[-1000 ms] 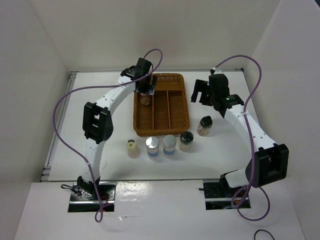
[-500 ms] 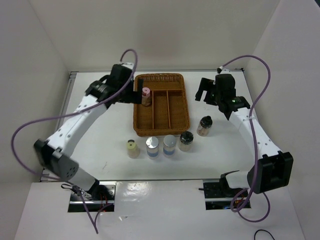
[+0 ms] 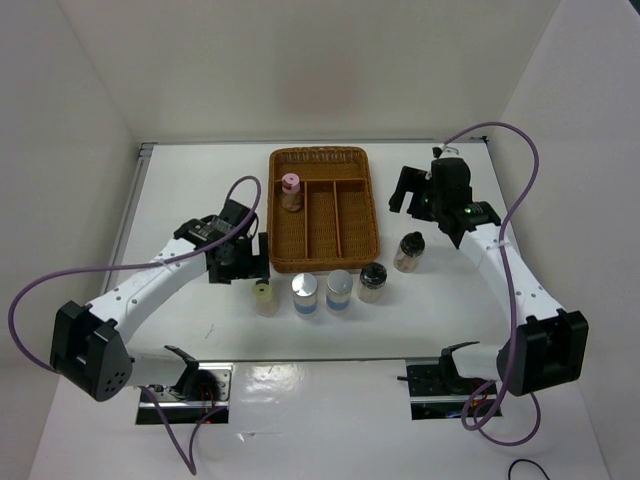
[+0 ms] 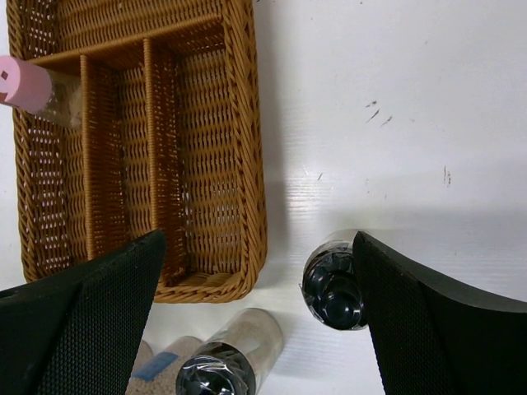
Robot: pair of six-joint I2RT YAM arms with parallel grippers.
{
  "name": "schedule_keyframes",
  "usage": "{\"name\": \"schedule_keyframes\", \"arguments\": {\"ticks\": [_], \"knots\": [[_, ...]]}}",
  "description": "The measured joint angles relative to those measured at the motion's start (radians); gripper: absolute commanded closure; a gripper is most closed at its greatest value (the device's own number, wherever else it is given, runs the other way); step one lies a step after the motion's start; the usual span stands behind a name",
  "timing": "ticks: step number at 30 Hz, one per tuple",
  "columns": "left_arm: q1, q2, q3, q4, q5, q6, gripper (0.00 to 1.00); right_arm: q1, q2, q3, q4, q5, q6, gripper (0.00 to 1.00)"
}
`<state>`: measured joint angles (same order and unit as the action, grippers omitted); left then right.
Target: Organize the condiment bottles
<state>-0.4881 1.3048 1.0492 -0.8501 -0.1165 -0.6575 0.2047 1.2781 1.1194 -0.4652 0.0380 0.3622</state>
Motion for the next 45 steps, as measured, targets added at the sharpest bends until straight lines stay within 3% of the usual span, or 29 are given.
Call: {"name": "schedule_keyframes", "arguments": {"ticks": [7, 12, 19, 27, 28, 32, 38, 45], "knots": [[-0.043, 0.003, -0.015, 0.016, 0.034, -0.027, 0.04, 0.000, -0.014, -0.020, -0.002, -0.010, 0.015, 0.02], [-0.090, 0.055, -0.011, 0.031, 0.042, -0.028, 0.13, 0.000, -0.014, -0.030, -0.003, -0.008, 0.018, 0.02], [-0.105, 0.083, -0.010, 0.017, 0.027, -0.035, 0.17, 0.000, -0.021, -0.033, -0.003, -0.004, 0.023, 0.02], [-0.125, 0.103, -0.010, 0.013, 0.016, -0.056, 0.41, 0.000, -0.022, -0.033, -0.003, 0.000, 0.033, 0.02], [-0.130, 0.109, -0.009, 0.011, 0.016, -0.056, 0.49, 0.000, -0.022, -0.033, -0.003, 0.000, 0.034, 0.02], [-0.148, 0.120, 0.026, -0.012, -0.003, -0.054, 0.58, 0.000, -0.022, -0.033, -0.002, 0.000, 0.034, 0.02], [-0.157, 0.131, 0.208, -0.145, -0.077, -0.050, 0.59, 0.000, -0.017, -0.033, -0.002, 0.004, 0.034, 0.02], [-0.153, 0.186, 0.601, -0.234, -0.225, 0.019, 0.59, 0.000, 0.008, -0.031, 0.001, 0.007, 0.037, 0.02]]}}
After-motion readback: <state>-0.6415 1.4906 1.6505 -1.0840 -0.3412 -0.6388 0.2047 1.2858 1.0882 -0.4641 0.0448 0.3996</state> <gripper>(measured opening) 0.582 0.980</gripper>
